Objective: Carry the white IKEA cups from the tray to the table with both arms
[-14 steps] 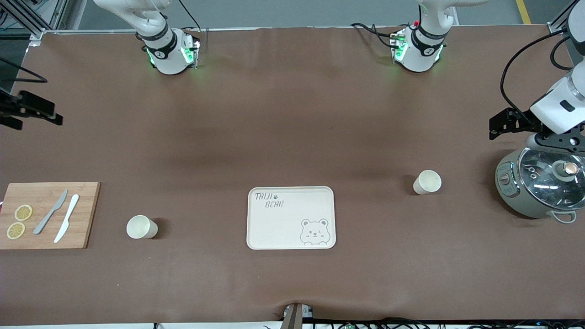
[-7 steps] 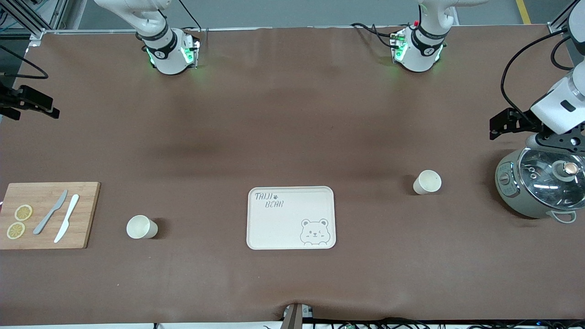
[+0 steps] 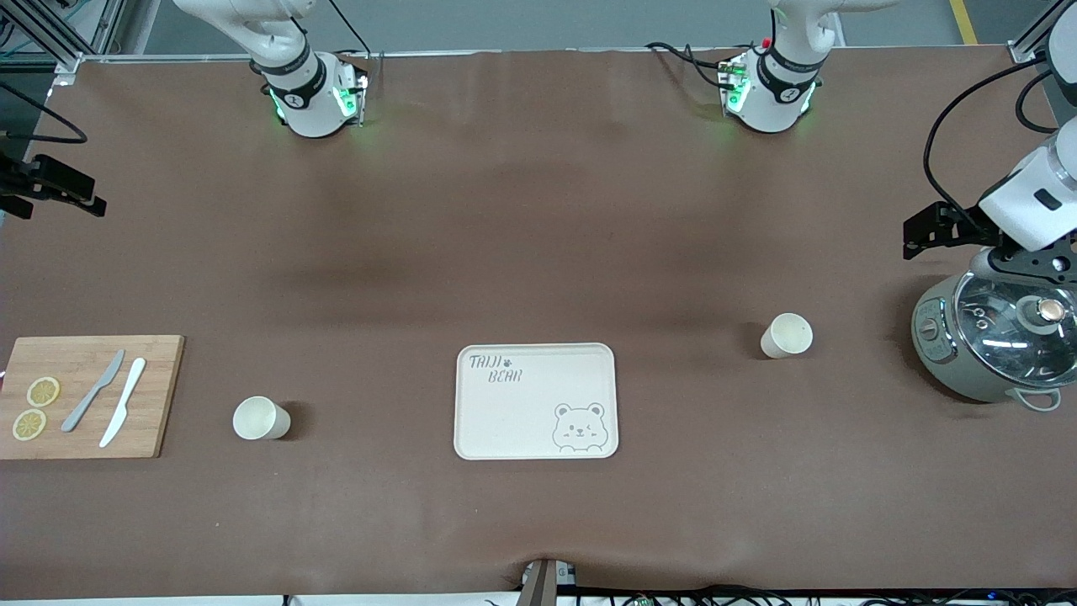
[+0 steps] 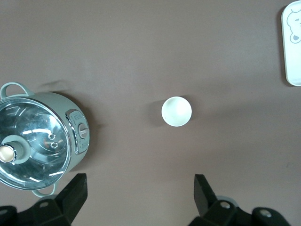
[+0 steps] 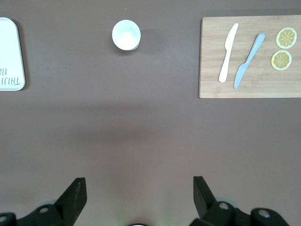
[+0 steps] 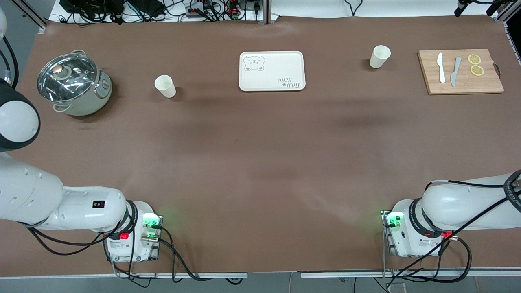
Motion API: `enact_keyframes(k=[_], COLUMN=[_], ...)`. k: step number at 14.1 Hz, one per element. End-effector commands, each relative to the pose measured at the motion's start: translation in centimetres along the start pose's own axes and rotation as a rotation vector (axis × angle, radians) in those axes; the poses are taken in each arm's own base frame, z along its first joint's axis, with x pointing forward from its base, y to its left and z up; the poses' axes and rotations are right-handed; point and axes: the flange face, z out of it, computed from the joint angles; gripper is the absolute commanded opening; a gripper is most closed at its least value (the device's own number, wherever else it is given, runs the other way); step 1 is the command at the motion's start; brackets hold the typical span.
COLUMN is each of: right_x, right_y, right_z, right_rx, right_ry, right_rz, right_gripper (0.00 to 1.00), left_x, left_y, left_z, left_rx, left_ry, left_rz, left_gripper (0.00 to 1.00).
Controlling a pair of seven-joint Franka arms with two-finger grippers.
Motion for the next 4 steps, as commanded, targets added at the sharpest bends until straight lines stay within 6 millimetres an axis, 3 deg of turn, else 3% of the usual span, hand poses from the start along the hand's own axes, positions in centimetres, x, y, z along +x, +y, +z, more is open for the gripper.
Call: enact_keyframes(k=[1, 4], right_x=[-0.72, -0.56], right_y=[-0.63, -0.7], right_z=[-0.44, -0.4], right_rx=[-0.018, -0.019], right_ry=[0.01, 0.013], right_rz=[0.004, 0.002], right_gripper=[1.0, 1.0], left_x=[0.04, 0.12], left_y=[-0.38, -0.31], left_z=[-0.16, -0.3], left_rx=[0.009, 0.01], left_ry=[0.01, 0.014], left_rz=[-0.001, 0.0], left_gripper=[1.0, 1.0])
